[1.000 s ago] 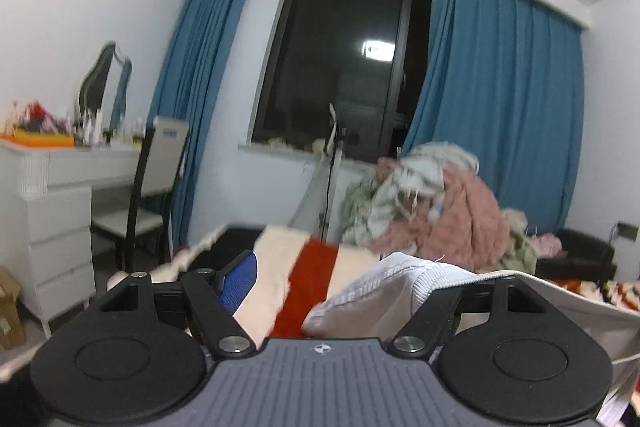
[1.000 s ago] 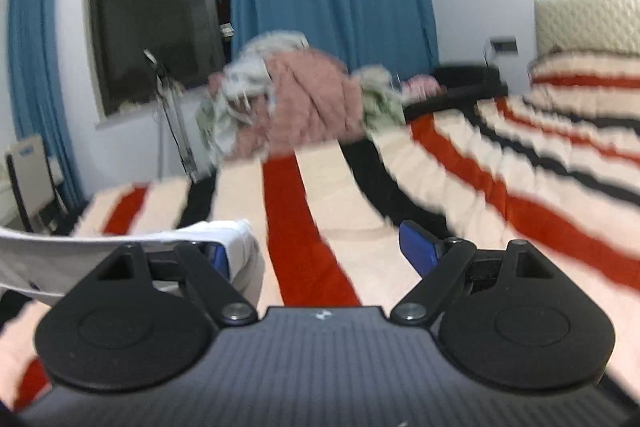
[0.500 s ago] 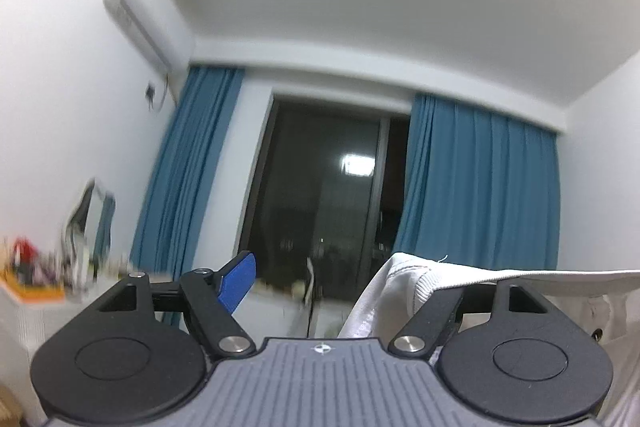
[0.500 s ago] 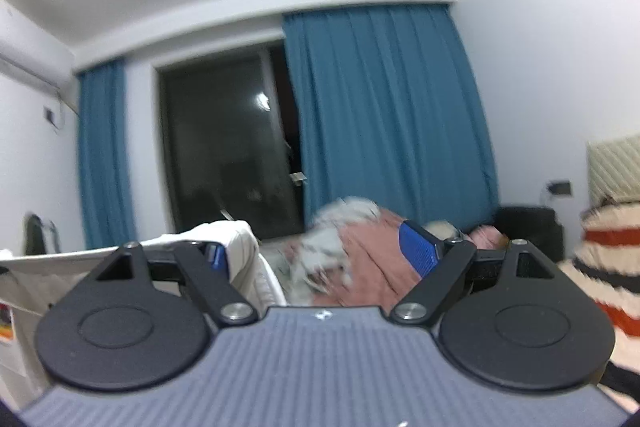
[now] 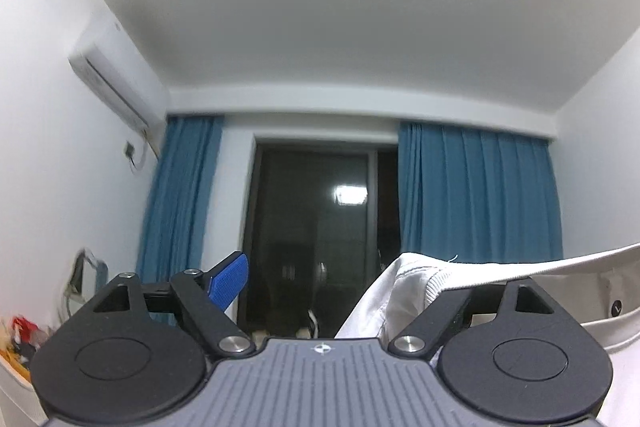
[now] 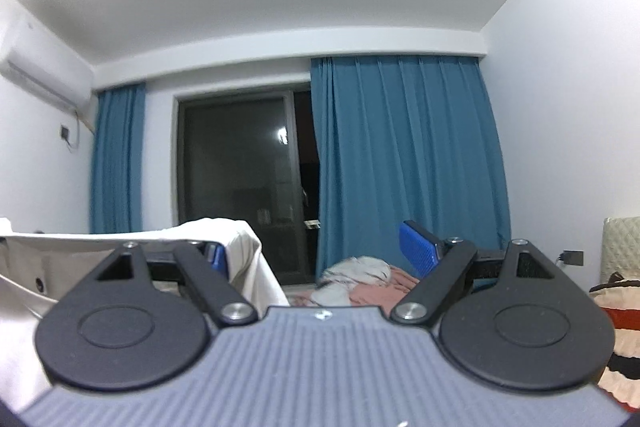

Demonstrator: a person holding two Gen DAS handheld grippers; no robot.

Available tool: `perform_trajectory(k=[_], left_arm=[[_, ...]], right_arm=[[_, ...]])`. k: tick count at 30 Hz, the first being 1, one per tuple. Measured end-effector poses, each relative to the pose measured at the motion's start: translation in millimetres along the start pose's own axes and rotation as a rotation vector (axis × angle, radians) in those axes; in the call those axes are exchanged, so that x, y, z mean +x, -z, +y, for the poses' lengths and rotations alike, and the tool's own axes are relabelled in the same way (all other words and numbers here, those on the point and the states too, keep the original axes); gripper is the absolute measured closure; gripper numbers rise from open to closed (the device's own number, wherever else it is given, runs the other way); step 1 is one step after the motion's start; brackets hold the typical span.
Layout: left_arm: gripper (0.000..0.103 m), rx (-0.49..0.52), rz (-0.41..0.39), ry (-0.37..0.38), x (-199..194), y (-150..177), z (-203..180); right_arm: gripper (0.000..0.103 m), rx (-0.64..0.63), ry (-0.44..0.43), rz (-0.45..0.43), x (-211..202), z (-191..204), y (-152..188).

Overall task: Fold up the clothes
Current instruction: 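Lift the white shirt high with both grippers and shake it out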

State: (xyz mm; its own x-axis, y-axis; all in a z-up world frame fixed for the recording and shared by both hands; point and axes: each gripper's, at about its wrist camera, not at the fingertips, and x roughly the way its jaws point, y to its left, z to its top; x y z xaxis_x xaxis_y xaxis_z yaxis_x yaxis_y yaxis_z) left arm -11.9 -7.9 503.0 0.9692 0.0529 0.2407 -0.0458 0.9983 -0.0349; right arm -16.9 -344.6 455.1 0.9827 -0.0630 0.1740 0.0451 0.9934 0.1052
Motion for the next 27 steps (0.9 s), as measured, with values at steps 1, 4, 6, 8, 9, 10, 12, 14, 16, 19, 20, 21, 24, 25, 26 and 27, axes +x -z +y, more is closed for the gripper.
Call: perform_trajectory(k=[1,4,6,8,9,10,12,14,16,19,20,21,24,25,26,27], left_arm=[[0.017,0.001,0.027,0.002,15,14,-4],[0.017,-0.007,0.101,-0.012,68,67,-11],[0.017,-0.015,0.158,-0.021,106,103,-16],[0.017,-0.022,0.216,-0.031,153,147,-21],[0.016,-0.022,0.234,-0.036,178,173,-22],[0.016,-0.022,0.253,-0.042,204,199,-24],[0.015,-0.023,0.29,-0.053,254,252,-27],[0.014,-0.029,0.336,-0.064,306,308,-28],[0.014,-0.041,0.398,-0.063,357,373,-28],[0.014,-0.035,0.49,-0.043,429,476,-25],[0.014,-0.031,0.534,-0.033,447,512,-22],[0.014,-0.026,0.58,-0.024,463,549,-21],[0.014,-0.003,0.714,0.016,505,642,-19],[0.014,0.006,0.754,0.039,515,669,-19],[0.014,0.025,0.796,0.061,522,693,-19],[0.014,0.052,0.841,0.077,525,717,-19]], right_arm=[[0.02,-0.007,0.005,0.022,14,-1,12],[0.02,-0.023,0.015,0.103,65,-2,56],[0.02,-0.034,0.022,0.157,100,-3,86],[0.02,-0.053,0.032,0.209,139,0,123],[0.02,-0.066,0.04,0.23,163,2,145],[0.02,-0.08,0.05,0.247,188,4,169],[0.019,-0.092,0.065,0.275,237,6,216],[0.019,-0.086,0.074,0.295,286,5,262],[0.019,-0.085,0.084,0.311,340,2,318],[0.019,-0.103,0.105,0.34,412,3,397],[0.019,-0.1,0.11,0.364,431,2,424],[0.019,-0.091,0.116,0.395,451,-2,454],[0.019,-0.039,0.13,0.521,495,-17,539],[0.019,-0.036,0.136,0.56,504,-20,561],[0.019,-0.032,0.142,0.598,513,-23,584],[0.019,-0.033,0.143,0.639,521,-24,602]])
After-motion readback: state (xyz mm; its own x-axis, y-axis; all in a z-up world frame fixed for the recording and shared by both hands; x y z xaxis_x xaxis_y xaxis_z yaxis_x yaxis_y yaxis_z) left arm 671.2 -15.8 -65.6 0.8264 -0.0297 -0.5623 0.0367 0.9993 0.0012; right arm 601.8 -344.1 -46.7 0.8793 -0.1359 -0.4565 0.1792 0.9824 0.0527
